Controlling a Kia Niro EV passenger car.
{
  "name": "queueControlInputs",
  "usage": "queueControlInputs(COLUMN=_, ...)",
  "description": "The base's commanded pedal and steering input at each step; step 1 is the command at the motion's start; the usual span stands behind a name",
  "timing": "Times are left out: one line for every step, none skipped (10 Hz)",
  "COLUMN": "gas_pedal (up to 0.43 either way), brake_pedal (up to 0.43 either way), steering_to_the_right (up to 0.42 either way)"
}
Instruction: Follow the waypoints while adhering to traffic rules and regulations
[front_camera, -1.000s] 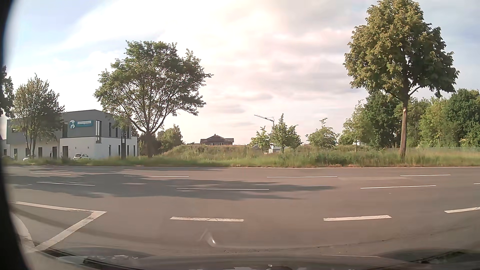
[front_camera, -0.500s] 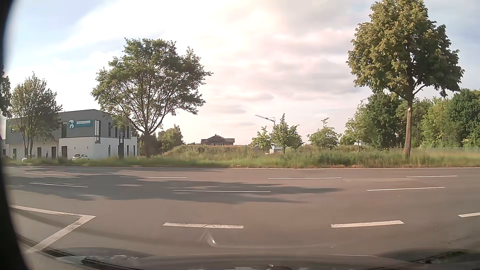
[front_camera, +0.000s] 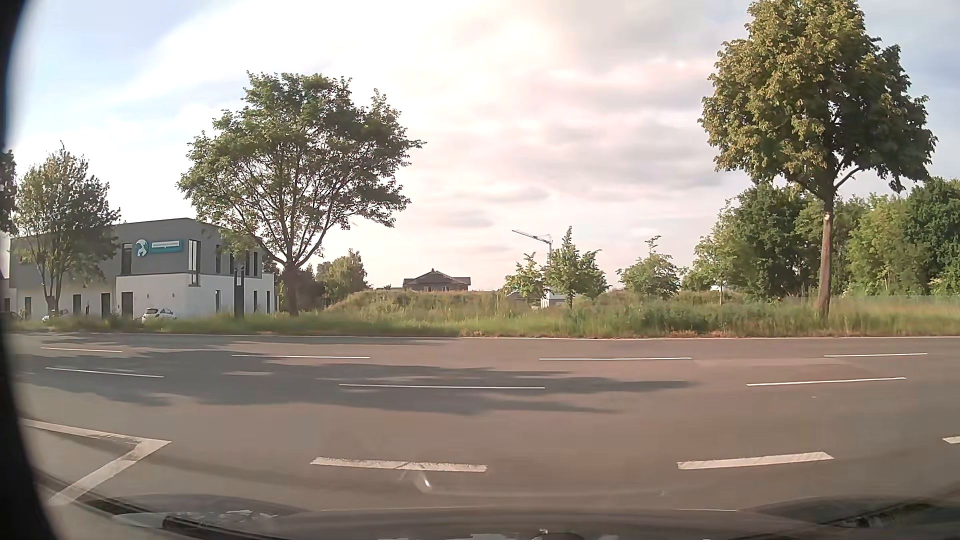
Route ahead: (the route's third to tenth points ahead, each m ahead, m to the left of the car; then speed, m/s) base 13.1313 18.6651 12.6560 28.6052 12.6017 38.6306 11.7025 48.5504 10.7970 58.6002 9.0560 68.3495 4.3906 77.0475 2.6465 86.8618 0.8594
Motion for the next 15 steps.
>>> queueControlInputs(gas_pedal=0.0, brake_pedal=0.183, steering_to_the_right=-0.021)
queueControlInputs(gas_pedal=0.0, brake_pedal=0.189, steering_to_the_right=-0.022)
queueControlInputs(gas_pedal=0.0, brake_pedal=0.189, steering_to_the_right=-0.021)
queueControlInputs(gas_pedal=0.0, brake_pedal=0.189, steering_to_the_right=-0.021)
queueControlInputs(gas_pedal=0.0, brake_pedal=0.189, steering_to_the_right=-0.021)
queueControlInputs(gas_pedal=0.0, brake_pedal=0.195, steering_to_the_right=-0.021)
queueControlInputs(gas_pedal=0.0, brake_pedal=0.195, steering_to_the_right=-0.022)
queueControlInputs(gas_pedal=0.0, brake_pedal=0.189, steering_to_the_right=-0.021)
queueControlInputs(gas_pedal=0.0, brake_pedal=0.183, steering_to_the_right=-0.021)
queueControlInputs(gas_pedal=0.0, brake_pedal=0.177, steering_to_the_right=-0.022)
queueControlInputs(gas_pedal=0.0, brake_pedal=0.171, steering_to_the_right=-0.021)
queueControlInputs(gas_pedal=0.0, brake_pedal=0.159, steering_to_the_right=-0.021)
queueControlInputs(gas_pedal=0.0, brake_pedal=0.152, steering_to_the_right=-0.021)
queueControlInputs(gas_pedal=0.0, brake_pedal=0.152, steering_to_the_right=-0.021)
queueControlInputs(gas_pedal=0.0, brake_pedal=0.152, steering_to_the_right=-0.021)
